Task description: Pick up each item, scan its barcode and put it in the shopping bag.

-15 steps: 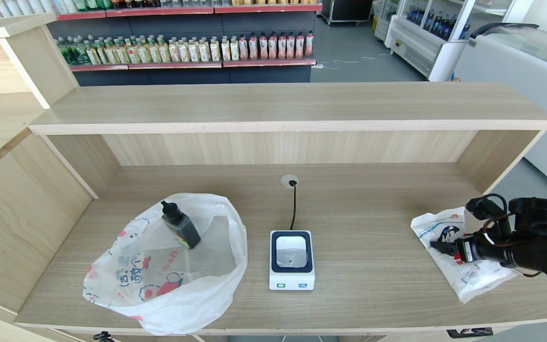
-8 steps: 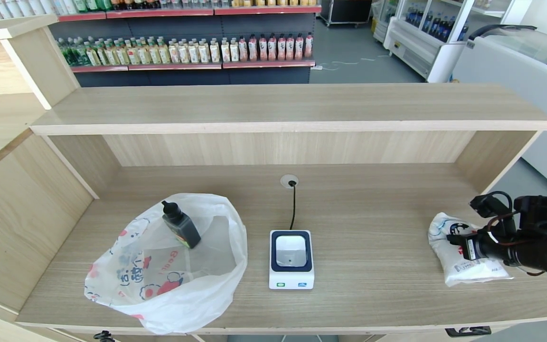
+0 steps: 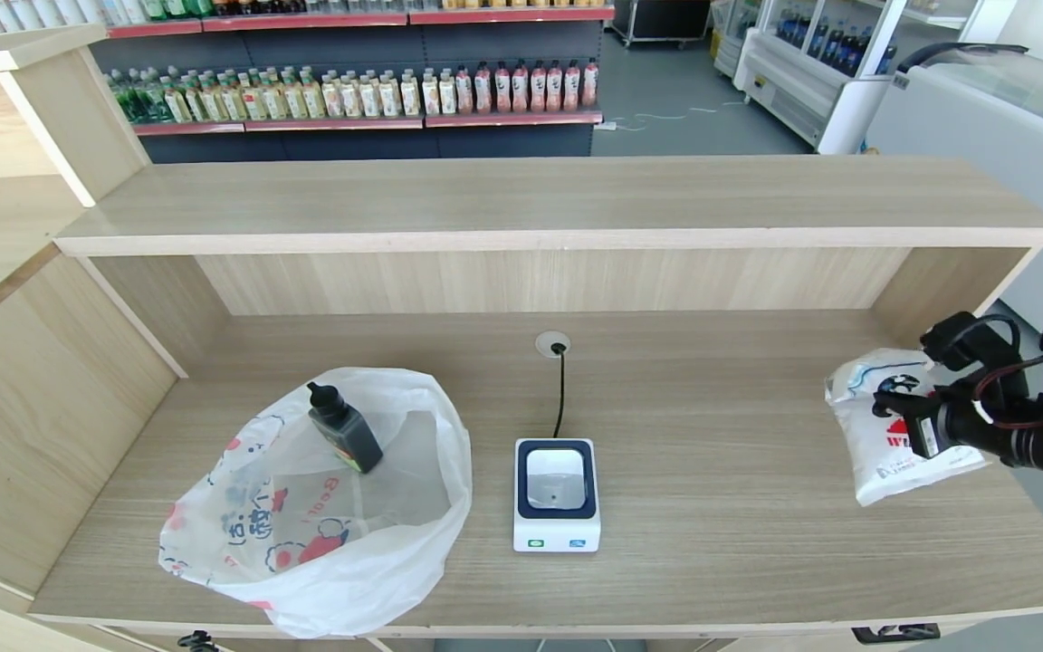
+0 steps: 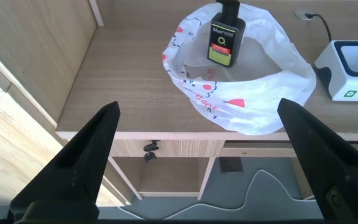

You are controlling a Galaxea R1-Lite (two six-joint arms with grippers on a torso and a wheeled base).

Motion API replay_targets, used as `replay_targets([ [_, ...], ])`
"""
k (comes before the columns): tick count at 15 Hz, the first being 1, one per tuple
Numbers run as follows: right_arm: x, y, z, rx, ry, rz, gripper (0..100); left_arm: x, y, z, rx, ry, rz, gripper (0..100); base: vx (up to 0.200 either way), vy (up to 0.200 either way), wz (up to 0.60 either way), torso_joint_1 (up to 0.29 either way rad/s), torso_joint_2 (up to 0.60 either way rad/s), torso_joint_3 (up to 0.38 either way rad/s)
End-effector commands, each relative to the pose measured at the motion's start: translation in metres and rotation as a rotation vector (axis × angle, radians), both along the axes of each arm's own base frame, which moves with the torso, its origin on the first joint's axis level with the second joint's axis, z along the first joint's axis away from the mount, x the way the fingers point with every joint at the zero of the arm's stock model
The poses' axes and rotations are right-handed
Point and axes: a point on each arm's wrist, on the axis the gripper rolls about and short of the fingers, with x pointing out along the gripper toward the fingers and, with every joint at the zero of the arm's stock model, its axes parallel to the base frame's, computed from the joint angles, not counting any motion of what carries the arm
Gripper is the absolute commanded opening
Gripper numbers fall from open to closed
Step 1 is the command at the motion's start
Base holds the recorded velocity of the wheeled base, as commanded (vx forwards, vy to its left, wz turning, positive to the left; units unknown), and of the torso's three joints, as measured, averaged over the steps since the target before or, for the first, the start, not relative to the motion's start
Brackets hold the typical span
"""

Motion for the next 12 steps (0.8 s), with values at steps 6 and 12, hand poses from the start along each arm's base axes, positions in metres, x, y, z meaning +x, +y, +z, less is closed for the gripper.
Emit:
replay_targets([
  [6, -0.081, 0.026, 0.078, -0.519, -0.462, 0.086, 0, 0.000, 0.000, 0.000, 0.001, 0.000, 0.000, 100, 0.000, 0.000, 0.00, 0.000, 0.00, 0.000],
  [12, -0.114, 0.066, 0.123, -1.012, -0.965, 0.277, 0, 0.000, 0.000, 0.000, 0.000, 0.000, 0.000, 100, 0.000, 0.000, 0.00, 0.000, 0.00, 0.000],
])
